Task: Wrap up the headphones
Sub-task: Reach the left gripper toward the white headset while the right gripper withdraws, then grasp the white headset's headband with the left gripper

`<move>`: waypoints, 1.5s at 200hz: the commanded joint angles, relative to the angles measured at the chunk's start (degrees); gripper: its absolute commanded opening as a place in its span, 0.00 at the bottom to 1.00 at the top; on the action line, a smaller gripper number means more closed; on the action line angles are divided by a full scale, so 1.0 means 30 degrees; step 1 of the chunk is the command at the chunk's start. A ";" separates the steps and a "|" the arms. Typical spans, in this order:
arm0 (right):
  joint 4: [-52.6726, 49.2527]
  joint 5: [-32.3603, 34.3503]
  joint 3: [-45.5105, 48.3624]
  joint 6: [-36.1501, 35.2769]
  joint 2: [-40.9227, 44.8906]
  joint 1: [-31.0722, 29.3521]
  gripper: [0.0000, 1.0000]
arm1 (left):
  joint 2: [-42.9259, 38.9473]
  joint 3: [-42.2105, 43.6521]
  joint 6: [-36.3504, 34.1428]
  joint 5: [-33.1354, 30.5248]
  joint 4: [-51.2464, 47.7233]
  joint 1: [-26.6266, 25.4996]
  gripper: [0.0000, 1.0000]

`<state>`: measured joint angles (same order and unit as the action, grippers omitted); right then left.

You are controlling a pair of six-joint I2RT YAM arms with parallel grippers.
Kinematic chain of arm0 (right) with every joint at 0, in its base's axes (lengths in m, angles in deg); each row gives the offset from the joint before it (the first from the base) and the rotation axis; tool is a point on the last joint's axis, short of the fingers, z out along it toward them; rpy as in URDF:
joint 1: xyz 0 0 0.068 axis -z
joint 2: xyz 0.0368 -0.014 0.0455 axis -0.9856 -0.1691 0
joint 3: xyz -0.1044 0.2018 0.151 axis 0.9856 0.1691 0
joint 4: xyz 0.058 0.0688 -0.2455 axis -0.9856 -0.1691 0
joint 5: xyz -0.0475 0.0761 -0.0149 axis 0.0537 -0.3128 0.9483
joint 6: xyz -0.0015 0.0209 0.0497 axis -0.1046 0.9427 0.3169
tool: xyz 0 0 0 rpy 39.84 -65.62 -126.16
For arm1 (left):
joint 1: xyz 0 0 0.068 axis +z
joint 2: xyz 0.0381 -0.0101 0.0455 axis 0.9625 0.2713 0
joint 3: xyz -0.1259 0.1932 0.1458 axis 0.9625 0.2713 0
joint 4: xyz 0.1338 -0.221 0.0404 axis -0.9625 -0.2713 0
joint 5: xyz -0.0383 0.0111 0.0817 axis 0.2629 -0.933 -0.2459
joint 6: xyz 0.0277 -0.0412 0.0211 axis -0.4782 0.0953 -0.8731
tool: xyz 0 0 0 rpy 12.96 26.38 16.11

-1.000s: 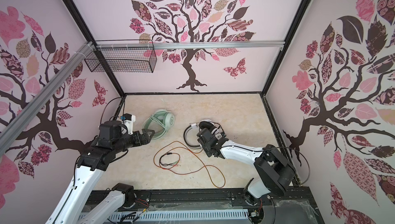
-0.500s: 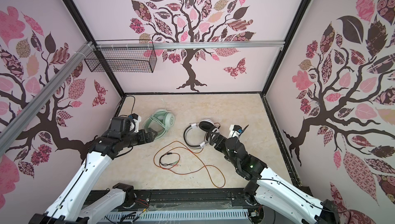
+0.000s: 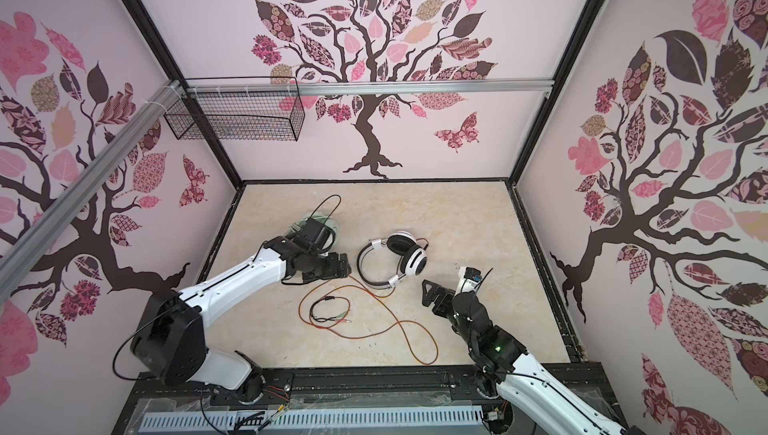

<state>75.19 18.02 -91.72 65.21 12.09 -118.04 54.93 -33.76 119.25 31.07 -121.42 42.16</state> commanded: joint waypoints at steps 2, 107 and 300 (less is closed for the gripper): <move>0.0233 -0.0177 0.0234 -0.0102 0.1039 0.0054 1.00 | 0.1481 -0.1762 0.1754 -0.0927 0.0417 -0.0034 0.89; -0.0770 0.0195 0.0541 0.0088 0.2788 0.0085 1.00 | 0.8087 -0.6845 0.2219 -0.0879 -0.0912 -0.1209 0.75; -0.3072 0.1167 0.0774 0.0623 0.6210 0.0089 1.00 | 1.0448 -0.7640 0.3179 -0.1745 -0.2108 -0.2034 0.27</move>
<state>67.43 20.29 -89.25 66.78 29.43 -118.00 84.83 -56.34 128.93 26.22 -126.53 36.28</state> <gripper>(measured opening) 0.997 0.287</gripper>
